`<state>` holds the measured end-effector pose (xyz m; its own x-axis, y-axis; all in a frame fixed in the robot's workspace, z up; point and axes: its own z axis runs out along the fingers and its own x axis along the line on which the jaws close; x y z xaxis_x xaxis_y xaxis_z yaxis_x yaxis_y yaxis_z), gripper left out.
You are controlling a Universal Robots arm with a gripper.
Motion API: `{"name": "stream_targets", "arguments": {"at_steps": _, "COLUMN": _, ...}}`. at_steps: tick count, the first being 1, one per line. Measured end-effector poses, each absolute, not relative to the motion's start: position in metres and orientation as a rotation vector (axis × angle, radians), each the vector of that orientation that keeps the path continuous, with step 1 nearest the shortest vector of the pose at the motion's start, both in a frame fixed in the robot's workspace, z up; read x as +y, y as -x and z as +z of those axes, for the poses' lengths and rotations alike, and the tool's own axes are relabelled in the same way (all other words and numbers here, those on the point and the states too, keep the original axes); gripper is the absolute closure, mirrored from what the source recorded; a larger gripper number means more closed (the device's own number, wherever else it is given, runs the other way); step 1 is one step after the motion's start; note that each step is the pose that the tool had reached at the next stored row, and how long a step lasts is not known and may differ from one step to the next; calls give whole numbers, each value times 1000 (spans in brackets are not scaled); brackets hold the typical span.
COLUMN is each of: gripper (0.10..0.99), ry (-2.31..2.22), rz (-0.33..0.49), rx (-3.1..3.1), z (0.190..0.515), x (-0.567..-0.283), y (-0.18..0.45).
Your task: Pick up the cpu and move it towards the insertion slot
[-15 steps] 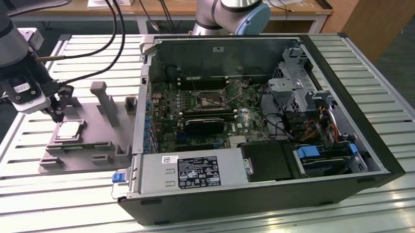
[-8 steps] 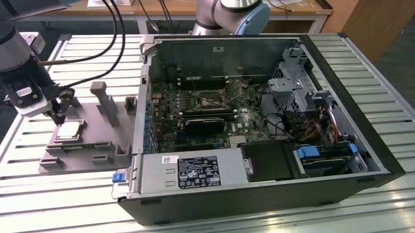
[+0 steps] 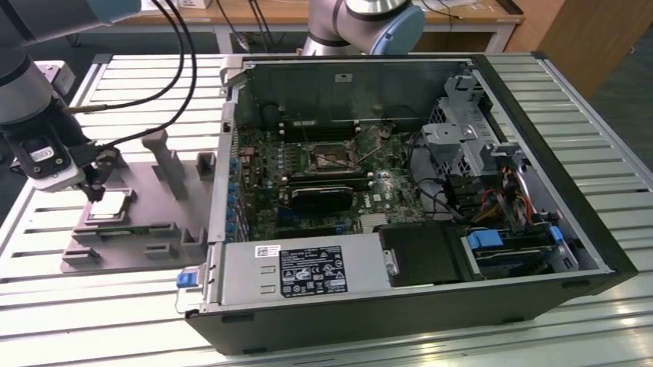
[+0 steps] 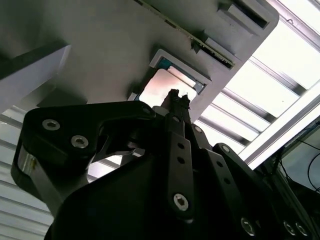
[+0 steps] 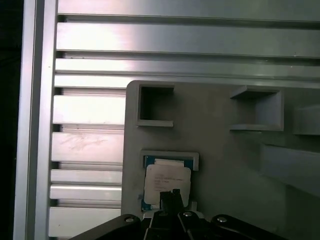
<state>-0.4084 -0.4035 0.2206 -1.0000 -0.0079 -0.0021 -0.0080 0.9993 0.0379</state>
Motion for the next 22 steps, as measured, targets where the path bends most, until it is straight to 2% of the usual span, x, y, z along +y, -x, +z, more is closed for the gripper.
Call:
{"name": "stream_targets", "arguments": {"at_steps": 8, "gripper": 984, "ry": 6, "rz": 60, "rx": 3139, "z": 206, "x": -404, "y": 411}}
{"name": "stream_targets", "arguments": {"at_steps": 18, "gripper": 976, "ry": 4, "rz": 60, "rx": 3139, "z": 205, "x": -403, "y": 411}}
{"name": "stream_targets", "arguments": {"at_steps": 19, "gripper": 922, "ry": 4, "rz": 59, "rx": 3139, "z": 205, "x": -403, "y": 411}}
{"name": "stream_targets", "arguments": {"at_steps": 20, "gripper": 922, "ry": 4, "rz": 59, "rx": 3139, "z": 205, "x": -403, "y": 411}}
{"name": "stream_targets", "arguments": {"at_steps": 21, "gripper": 796, "ry": 4, "rz": 59, "rx": 3139, "z": 205, "x": -403, "y": 411}}
{"name": "stream_targets", "arguments": {"at_steps": 22, "gripper": 796, "ry": 4, "rz": 60, "rx": 3139, "z": 205, "x": -403, "y": 411}}
